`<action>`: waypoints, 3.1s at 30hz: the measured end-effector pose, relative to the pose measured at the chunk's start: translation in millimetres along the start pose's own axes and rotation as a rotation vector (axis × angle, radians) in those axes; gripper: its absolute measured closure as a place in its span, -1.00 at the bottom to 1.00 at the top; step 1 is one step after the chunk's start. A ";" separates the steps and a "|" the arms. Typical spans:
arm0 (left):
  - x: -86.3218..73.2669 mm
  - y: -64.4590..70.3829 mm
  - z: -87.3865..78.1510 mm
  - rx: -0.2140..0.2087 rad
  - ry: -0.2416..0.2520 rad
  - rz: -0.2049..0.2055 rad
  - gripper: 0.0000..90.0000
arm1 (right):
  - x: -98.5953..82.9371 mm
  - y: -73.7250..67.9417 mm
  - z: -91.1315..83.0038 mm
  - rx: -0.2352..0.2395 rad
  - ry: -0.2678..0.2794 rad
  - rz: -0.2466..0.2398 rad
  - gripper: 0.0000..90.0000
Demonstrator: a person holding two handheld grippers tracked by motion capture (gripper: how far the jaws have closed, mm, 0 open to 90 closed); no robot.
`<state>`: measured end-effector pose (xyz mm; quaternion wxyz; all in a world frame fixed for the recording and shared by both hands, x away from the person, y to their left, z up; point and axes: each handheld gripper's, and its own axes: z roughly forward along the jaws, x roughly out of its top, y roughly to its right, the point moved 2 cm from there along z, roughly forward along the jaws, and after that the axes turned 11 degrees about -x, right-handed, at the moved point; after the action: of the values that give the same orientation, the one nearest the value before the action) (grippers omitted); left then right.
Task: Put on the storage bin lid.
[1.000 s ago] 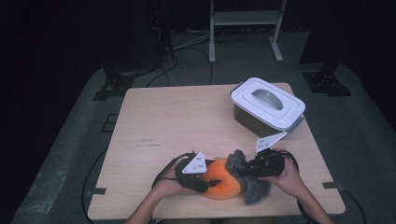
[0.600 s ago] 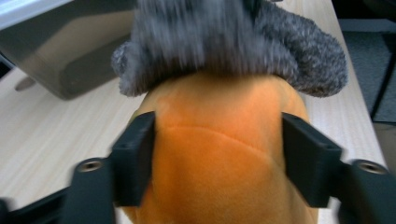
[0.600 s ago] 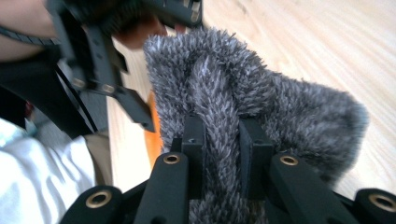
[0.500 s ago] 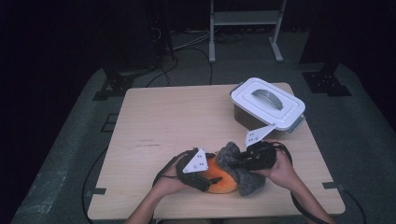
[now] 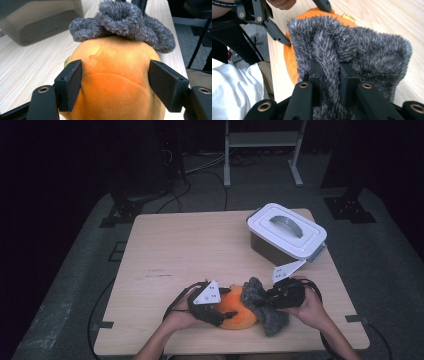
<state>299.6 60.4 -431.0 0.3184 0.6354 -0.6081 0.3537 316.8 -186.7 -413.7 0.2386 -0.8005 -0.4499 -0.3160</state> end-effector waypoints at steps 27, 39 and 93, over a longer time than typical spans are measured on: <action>-1.7 2.6 -1.5 -0.018 -0.005 -0.041 -0.54 | -6.5 -4.7 0.5 0.025 0.013 0.010 0.65; -0.7 5.8 -5.6 -0.023 -0.013 -0.030 -0.58 | 7.4 -1.3 -2.4 0.028 0.047 0.018 0.65; -19.3 11.8 -18.7 -0.118 -0.018 -0.035 -0.44 | -7.6 10.3 4.4 0.102 0.077 0.105 0.66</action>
<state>286.5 85.9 -437.2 0.3560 0.6292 -0.6197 0.3056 324.0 -193.0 -423.3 0.3122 -0.7971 -0.4135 -0.3103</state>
